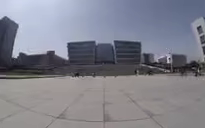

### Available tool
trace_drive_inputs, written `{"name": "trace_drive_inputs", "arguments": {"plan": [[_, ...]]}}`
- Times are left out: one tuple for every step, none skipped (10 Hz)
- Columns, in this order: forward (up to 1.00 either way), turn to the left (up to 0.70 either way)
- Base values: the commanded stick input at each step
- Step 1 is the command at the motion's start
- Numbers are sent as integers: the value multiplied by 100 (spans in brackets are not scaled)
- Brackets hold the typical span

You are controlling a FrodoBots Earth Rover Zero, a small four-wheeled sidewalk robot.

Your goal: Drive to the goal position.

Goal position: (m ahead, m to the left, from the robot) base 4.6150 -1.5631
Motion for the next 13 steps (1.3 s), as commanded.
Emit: {"name": "trace_drive_inputs", "arguments": {"plan": [[45,0],[45,0],[45,0],[45,18],[45,27],[45,10],[45,13],[45,27],[45,16],[45,4],[45,19],[45,27],[45,27]]}}
